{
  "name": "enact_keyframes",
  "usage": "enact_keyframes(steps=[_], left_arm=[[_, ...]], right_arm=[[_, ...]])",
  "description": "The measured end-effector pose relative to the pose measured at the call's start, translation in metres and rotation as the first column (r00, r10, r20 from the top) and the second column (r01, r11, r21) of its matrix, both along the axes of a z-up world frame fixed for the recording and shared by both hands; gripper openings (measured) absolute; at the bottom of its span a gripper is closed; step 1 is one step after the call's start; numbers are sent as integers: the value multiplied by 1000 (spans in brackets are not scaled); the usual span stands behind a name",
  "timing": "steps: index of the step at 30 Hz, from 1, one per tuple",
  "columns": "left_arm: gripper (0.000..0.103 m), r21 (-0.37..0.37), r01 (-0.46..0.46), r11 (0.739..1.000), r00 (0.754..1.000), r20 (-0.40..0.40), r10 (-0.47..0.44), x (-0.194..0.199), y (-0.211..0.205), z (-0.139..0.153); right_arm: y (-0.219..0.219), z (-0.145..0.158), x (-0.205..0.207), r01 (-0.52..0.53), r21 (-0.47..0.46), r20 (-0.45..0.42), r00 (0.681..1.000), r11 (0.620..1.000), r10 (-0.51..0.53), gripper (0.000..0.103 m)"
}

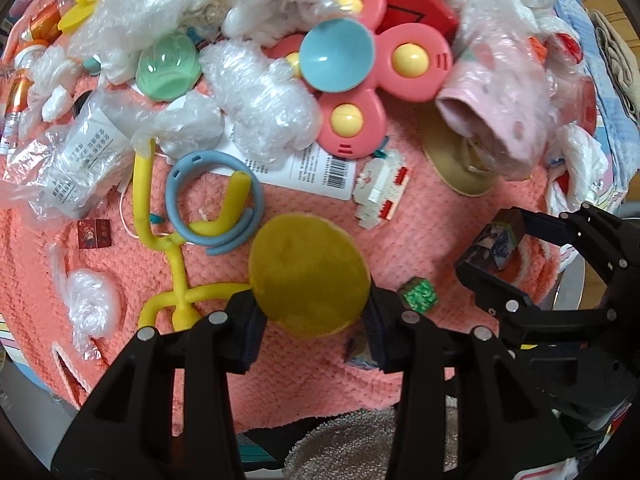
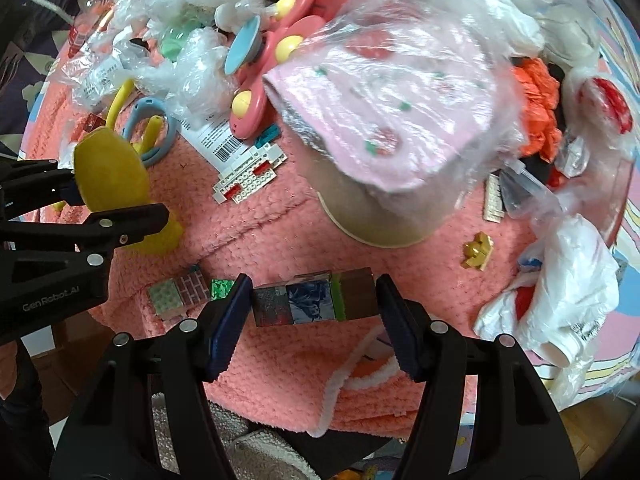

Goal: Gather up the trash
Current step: 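Close the right gripper on the blue picture block and lift it while the left holds the yellow toy, then hold the yellow toy and picture block lifted above the pile with both grippers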

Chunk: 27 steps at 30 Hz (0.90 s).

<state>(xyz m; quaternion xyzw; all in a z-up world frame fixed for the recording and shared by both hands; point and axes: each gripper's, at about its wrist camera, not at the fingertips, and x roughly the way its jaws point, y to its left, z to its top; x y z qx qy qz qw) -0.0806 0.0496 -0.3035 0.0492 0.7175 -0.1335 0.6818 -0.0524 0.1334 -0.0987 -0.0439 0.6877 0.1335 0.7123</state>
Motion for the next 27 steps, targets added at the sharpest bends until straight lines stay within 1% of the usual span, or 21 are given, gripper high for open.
enact_keyframes(steps=[1, 2, 5, 8, 12, 17, 21, 23, 26, 27], left_arm=[[40, 0, 2, 1000, 1000, 1, -2, 0, -1, 3], [40, 0, 4, 1000, 1000, 1, -4, -1, -8, 12], [40, -3, 17, 1000, 1000, 8, -17, 3, -25, 24], [40, -10, 32, 999, 999, 15, -32, 1, -41, 39], [40, -18, 51, 999, 999, 20, -50, -3, -57, 49], [40, -29, 83, 996, 996, 32, -82, -6, -82, 69], [40, -29, 113, 993, 993, 43, -112, -8, -110, 86], [40, -31, 126, 992, 991, 48, -125, -5, -116, 84], [40, -39, 137, 990, 989, 56, -135, -5, -128, 94], [40, -40, 139, 990, 989, 57, -136, -6, -120, 86]], right_arm=[[-2, 2, 0, 6, 0, 4, 1000, 1000, -6, 63], [-6, 5, 0, 12, 1, 7, 1000, 1000, -12, 63], [-11, 11, -1, 22, 2, 17, 1000, 1000, -22, 63], [-26, 20, -3, 33, 2, 26, 999, 999, -33, 63], [-46, 30, -7, 51, 6, 35, 998, 999, -51, 63], [-73, 44, -9, 79, 3, 45, 996, 997, -80, 63], [-92, 54, -17, 102, 15, 46, 994, 995, -103, 63], [-100, 59, -21, 114, 14, 51, 992, 993, -115, 63], [-106, 56, -23, 127, 20, 42, 991, 992, -128, 63], [-106, 56, -24, 129, 23, 42, 991, 991, -130, 63]])
